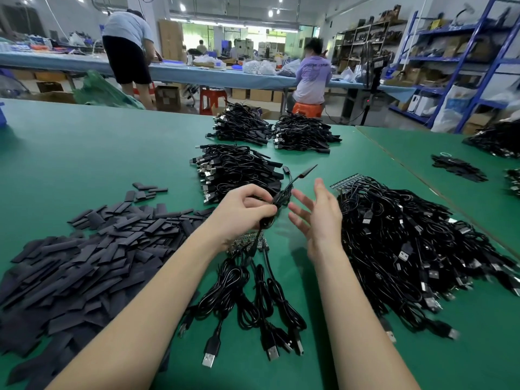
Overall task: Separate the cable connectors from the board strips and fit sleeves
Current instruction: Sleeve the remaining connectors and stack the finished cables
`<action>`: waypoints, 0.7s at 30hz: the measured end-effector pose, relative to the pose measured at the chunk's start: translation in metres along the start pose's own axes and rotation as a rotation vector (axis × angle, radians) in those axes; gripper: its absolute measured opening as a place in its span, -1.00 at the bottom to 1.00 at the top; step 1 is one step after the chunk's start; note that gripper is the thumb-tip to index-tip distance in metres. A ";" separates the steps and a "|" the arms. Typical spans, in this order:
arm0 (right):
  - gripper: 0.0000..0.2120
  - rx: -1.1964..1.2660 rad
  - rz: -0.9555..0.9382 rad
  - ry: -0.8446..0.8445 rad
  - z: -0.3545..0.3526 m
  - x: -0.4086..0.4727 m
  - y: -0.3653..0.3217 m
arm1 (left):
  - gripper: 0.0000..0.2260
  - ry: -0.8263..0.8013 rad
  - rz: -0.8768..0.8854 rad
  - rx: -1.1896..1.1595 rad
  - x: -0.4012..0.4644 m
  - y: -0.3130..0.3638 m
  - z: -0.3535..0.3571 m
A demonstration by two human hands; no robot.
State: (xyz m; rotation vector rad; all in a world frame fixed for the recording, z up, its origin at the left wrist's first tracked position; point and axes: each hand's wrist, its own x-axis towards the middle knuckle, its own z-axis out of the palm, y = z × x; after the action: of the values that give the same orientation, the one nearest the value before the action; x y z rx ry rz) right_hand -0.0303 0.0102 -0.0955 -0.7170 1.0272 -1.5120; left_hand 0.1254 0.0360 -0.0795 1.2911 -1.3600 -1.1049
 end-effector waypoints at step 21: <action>-0.86 -0.682 -0.093 -0.234 0.007 -0.002 0.028 | -0.60 0.154 0.098 1.098 0.156 0.006 -0.077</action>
State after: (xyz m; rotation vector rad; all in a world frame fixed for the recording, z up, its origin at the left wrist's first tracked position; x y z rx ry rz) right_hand -0.0115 0.0102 -0.1179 -1.3969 1.3486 -1.1029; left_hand 0.1977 -0.1204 -0.0547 1.9627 -1.9618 -0.0935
